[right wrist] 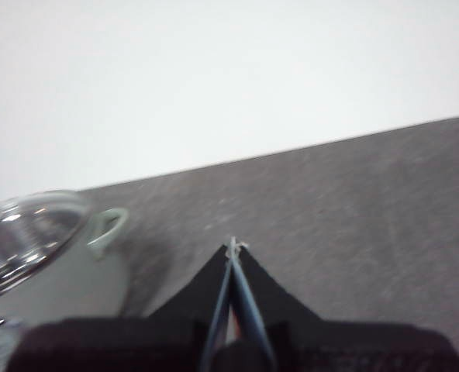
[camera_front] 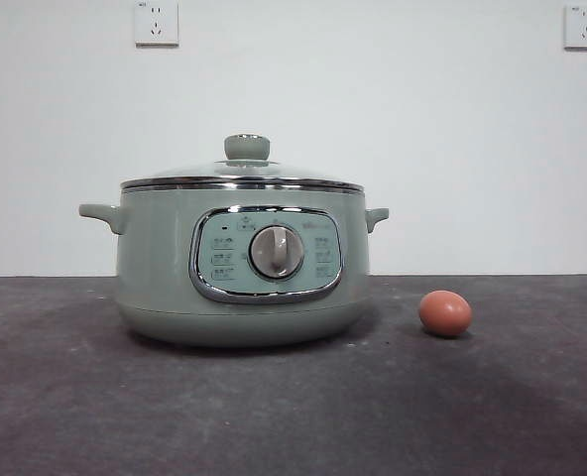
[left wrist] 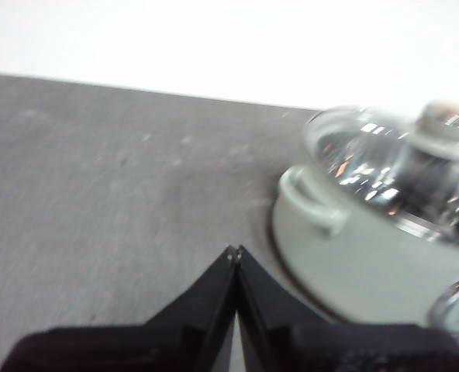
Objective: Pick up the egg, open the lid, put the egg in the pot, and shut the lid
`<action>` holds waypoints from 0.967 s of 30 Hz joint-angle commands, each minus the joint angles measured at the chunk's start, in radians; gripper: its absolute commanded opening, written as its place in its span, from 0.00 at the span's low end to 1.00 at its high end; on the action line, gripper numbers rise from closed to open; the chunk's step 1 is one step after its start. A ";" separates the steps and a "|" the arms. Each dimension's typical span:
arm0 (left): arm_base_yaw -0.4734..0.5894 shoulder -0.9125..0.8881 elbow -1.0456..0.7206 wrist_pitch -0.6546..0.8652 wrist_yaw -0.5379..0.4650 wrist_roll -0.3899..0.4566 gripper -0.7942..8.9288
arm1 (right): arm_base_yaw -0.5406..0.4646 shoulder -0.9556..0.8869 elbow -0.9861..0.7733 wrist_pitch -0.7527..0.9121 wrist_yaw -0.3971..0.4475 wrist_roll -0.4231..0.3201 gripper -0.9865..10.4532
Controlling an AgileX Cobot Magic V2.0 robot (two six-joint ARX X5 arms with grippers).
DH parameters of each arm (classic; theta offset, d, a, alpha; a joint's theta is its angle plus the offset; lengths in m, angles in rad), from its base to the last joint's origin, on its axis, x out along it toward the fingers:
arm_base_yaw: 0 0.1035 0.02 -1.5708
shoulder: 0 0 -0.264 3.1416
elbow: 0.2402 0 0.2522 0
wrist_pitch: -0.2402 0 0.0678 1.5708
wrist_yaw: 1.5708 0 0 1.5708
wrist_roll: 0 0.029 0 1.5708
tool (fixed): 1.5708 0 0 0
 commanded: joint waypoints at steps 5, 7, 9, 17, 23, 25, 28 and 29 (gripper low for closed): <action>0.002 0.156 0.266 -0.159 0.105 0.054 0.07 | 0.001 0.174 0.261 -0.190 -0.127 -0.063 0.08; 0.002 0.204 0.350 -0.223 0.150 0.079 0.07 | 0.001 0.236 0.353 -0.262 -0.169 -0.098 0.08; 0.002 0.247 0.424 -0.279 0.190 0.099 0.07 | 0.001 0.294 0.440 -0.335 -0.197 -0.130 0.08; -0.005 0.355 0.636 -0.464 0.248 0.164 0.07 | 0.001 0.503 0.743 -0.627 -0.282 -0.254 0.08; -0.031 0.367 0.661 -0.502 0.270 0.182 0.07 | 0.004 0.583 0.839 -0.757 -0.298 -0.313 0.08; -0.037 0.371 0.661 -0.506 0.270 0.182 0.07 | 0.008 0.590 0.844 -0.757 -0.298 -0.313 0.08; -0.041 0.378 0.661 -0.512 0.270 0.182 0.08 | 0.009 0.596 0.844 -0.758 -0.308 -0.312 0.09; -0.042 0.381 0.661 -0.512 0.270 0.182 0.08 | 0.009 0.596 0.844 -0.760 -0.312 -0.312 0.09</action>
